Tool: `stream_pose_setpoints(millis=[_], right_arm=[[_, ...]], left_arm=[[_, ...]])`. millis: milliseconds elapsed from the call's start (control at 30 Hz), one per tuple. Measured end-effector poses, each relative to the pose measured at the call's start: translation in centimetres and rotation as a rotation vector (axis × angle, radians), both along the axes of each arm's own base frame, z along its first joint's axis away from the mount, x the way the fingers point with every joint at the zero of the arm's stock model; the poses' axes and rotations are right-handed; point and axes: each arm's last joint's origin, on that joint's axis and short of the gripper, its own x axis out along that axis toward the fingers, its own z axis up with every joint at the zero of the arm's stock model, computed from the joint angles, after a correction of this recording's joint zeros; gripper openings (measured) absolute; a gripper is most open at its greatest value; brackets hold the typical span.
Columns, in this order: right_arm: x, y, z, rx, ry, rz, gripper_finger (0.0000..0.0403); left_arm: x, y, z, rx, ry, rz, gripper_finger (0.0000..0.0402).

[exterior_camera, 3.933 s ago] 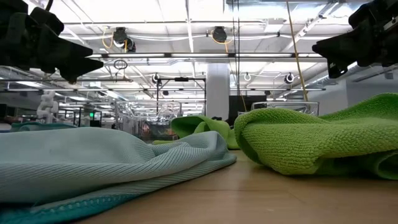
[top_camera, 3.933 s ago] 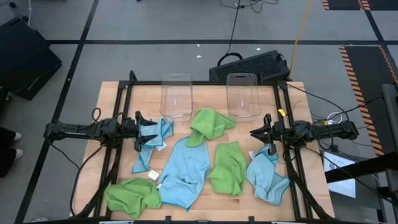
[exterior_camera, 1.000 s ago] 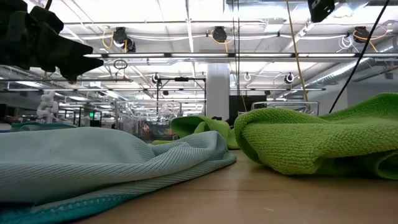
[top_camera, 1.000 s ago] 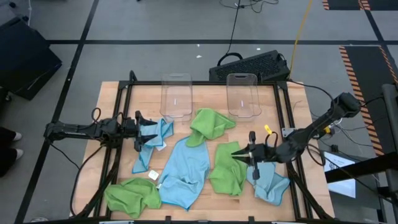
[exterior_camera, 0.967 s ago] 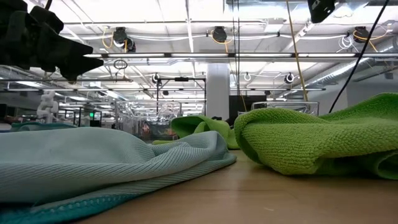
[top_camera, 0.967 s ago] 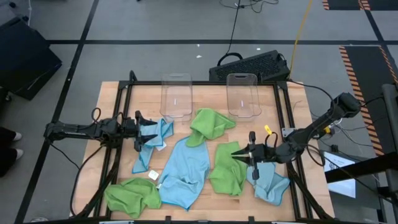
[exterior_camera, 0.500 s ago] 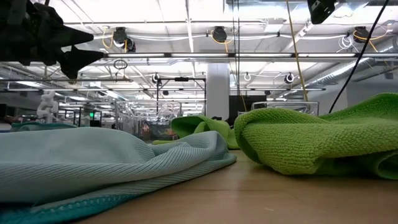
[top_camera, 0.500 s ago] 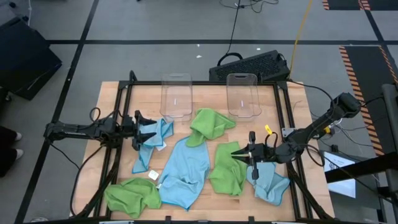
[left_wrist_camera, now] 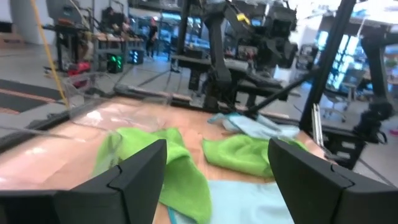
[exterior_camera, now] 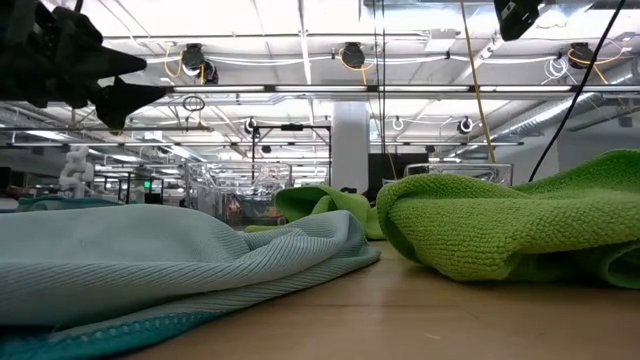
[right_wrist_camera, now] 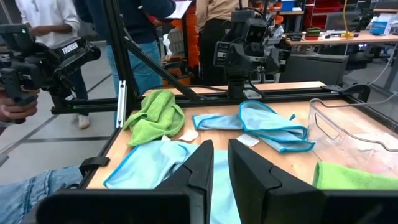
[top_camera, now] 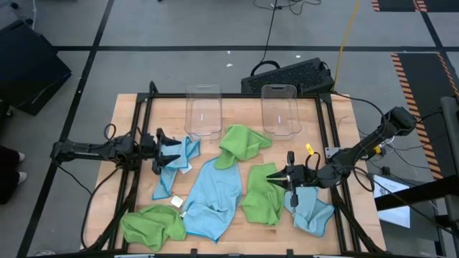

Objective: Fold microfiber towels
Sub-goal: Fold the right blue microfiber towel

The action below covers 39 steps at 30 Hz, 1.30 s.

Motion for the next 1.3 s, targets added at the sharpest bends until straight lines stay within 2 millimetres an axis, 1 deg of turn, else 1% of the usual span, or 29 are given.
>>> stream_pose_setpoints(millis=[200, 467, 833, 1000, 1133, 1300], right_arm=[[0.03, -0.05, 0.02, -0.015, -0.002, -0.001, 0.0043], [0.03, -0.05, 0.02, -0.015, -0.002, -0.001, 0.0043], [0.03, -0.05, 0.03, -0.02, -0.002, 0.0, 0.0043], [0.03, -0.05, 0.02, -0.024, -0.002, 0.0, 0.0043], [0.03, -0.05, 0.03, -0.024, -0.002, 0.0, 0.0043], [0.03, -0.05, 0.03, -0.023, -0.003, 0.0, 0.0043]], left_arm=[[-0.01, 0.05, 0.13, 0.057, -0.01, 0.018, 0.0283], [-0.03, 0.05, 0.43, 0.048, -0.042, 0.018, 0.0283], [-0.02, 0.05, 0.34, 0.056, -0.033, 0.018, 0.0283], [-0.02, 0.04, 0.43, 0.123, -0.039, 0.02, 0.0283], [-0.05, 0.04, 0.68, 0.077, -0.067, 0.018, 0.0283], [-0.05, 0.1, 0.64, 0.094, -0.061, 0.041, 0.0282]])
